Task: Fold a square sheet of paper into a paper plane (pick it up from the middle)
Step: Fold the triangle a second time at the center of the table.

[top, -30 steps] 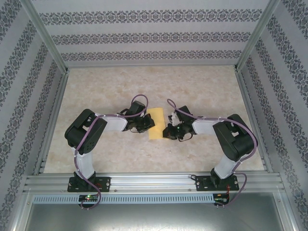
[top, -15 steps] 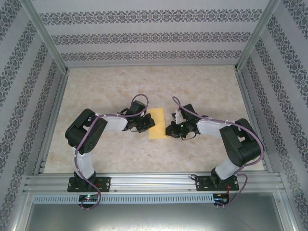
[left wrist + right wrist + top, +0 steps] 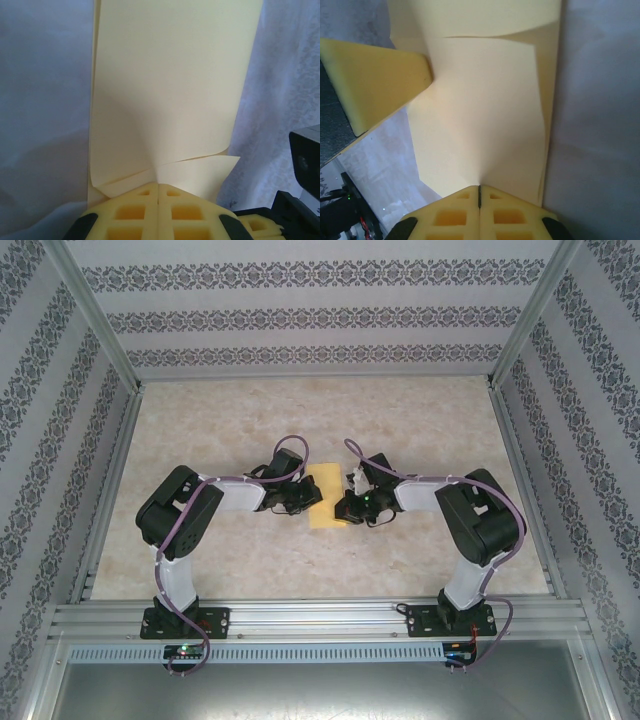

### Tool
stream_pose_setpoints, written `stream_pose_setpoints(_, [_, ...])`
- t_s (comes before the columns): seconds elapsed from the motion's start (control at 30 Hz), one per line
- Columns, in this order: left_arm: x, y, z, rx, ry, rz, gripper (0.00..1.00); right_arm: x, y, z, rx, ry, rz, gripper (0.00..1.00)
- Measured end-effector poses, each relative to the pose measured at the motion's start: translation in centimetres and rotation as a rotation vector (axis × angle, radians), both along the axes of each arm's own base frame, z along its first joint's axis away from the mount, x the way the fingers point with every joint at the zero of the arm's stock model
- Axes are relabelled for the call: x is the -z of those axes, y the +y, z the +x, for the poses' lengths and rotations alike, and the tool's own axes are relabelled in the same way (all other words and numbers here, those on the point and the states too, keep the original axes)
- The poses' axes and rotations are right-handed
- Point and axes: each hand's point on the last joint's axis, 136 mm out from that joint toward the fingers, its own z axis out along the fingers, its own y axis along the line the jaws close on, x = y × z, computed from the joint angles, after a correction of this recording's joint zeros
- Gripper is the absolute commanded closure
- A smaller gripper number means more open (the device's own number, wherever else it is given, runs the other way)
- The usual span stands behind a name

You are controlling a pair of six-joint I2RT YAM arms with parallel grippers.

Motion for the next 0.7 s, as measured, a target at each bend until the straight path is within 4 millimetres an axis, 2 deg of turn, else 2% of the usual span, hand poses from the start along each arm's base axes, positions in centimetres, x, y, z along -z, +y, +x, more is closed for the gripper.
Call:
stream_pose_setpoints(0.13, [-0.1,0.1,-0.3,0.007,0.011,0.012,0.91,0.0,0.1,-0.1,-0.003,-0.007,0.014,0.99])
stream_pose_setpoints(0.23, [-0.6,0.1,-0.7,0.01,0.019,0.019,0.96,0.0,0.2,-0.1,-0.004,-0.01,0.017,0.99])
stream_pose_setpoints(0.43, [-1.4,-1.4,-1.9,0.028,0.027,-0.007,0.97,0.0,0.2,-0.1,-0.006,-0.015,0.019,0.99])
stream_pose_setpoints(0.7, [-0.4,-2.6,-2.9,0.049,0.061,-0.008,0.98,0.0,0.2,-0.1,-0.004,-0.016,0.022,0.99])
